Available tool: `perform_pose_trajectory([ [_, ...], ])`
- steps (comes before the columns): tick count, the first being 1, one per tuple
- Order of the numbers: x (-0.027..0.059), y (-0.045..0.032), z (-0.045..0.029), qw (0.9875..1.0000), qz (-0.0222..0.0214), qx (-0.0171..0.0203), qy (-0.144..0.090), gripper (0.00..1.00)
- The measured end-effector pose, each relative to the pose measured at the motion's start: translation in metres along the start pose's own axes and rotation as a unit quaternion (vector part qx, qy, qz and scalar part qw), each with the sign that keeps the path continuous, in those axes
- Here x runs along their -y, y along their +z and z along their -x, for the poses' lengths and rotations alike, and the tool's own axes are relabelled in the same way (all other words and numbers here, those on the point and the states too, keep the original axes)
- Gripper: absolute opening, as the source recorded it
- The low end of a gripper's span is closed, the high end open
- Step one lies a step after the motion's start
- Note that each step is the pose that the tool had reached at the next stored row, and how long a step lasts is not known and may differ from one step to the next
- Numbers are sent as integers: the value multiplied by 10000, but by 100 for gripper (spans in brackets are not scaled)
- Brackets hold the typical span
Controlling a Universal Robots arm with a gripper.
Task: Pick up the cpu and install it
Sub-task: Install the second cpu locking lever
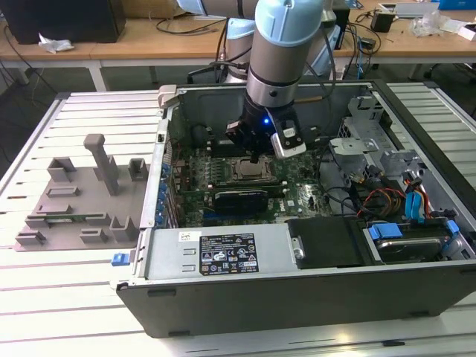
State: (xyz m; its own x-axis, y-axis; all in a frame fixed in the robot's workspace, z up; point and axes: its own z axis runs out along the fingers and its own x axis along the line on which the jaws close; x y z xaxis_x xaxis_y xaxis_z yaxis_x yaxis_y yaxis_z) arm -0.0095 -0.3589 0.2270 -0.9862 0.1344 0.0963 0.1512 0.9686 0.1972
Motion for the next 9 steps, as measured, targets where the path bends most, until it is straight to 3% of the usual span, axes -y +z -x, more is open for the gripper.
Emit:
perform_pose_trajectory([
  [9, 0, -1, 0, 10000, -2, -4, -17, 11],
])
